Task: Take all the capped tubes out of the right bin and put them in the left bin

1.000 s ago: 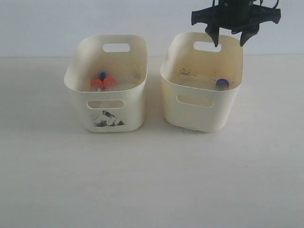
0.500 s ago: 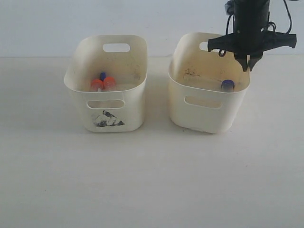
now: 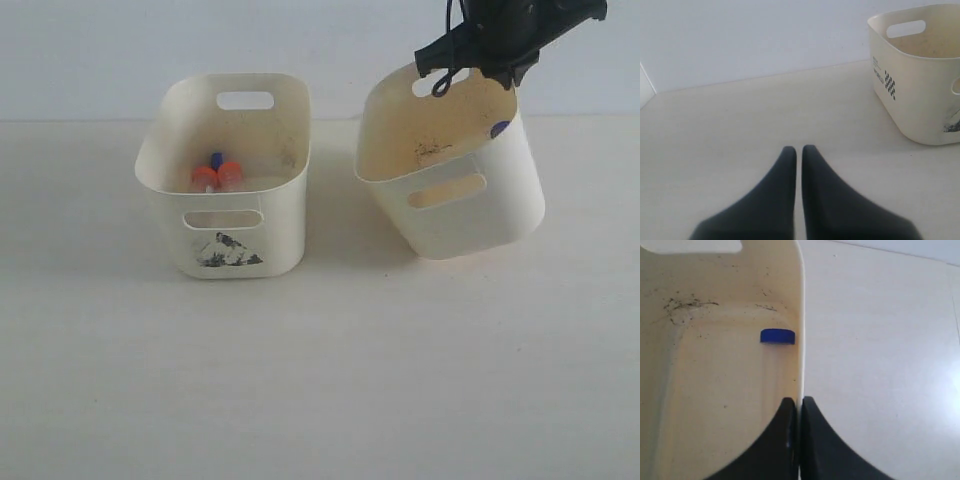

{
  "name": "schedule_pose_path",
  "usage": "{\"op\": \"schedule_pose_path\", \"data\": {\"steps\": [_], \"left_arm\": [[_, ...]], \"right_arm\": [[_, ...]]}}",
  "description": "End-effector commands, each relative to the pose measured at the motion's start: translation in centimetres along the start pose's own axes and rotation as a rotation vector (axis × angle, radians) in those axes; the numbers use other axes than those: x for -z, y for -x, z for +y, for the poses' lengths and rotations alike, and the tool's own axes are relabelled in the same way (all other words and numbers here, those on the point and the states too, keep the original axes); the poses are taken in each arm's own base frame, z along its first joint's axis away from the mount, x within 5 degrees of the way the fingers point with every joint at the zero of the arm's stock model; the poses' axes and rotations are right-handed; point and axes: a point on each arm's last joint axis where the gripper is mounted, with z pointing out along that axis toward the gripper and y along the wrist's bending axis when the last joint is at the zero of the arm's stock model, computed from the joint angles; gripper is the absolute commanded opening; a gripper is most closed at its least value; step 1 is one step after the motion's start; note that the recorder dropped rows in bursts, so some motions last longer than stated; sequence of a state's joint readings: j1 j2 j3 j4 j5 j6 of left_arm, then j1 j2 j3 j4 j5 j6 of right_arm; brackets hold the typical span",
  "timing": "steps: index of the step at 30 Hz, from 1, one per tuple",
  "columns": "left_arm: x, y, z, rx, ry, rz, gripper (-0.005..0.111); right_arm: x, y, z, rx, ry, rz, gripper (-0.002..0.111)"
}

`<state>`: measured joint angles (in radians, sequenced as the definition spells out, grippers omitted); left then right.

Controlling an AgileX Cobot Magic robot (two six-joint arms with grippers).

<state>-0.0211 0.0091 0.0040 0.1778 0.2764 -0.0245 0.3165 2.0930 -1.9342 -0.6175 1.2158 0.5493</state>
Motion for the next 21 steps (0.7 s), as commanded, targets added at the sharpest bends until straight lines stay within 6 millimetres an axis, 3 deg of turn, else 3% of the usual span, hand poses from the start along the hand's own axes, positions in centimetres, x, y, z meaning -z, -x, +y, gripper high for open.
{"op": "schedule_pose_path", "data": {"steps": [1,13,21], "left_arm": [[0.1,0.3,0.0,0.013,0.001,-0.021,0.004],[0.1,0.3,0.0,0.013,0.001,-0.021,0.004],[0.1,0.3,0.0,0.013,0.001,-0.021,0.004]], "right_arm": [[1.1,0.4,-0.5,0.047,-0.020,-0.036,0.000],[1.0,0.1,-0.2,0.086,0.022,-0.009,0.000],[-0.9,-0.7,1.7,0.142,0.103,0.068,0.000]]}}
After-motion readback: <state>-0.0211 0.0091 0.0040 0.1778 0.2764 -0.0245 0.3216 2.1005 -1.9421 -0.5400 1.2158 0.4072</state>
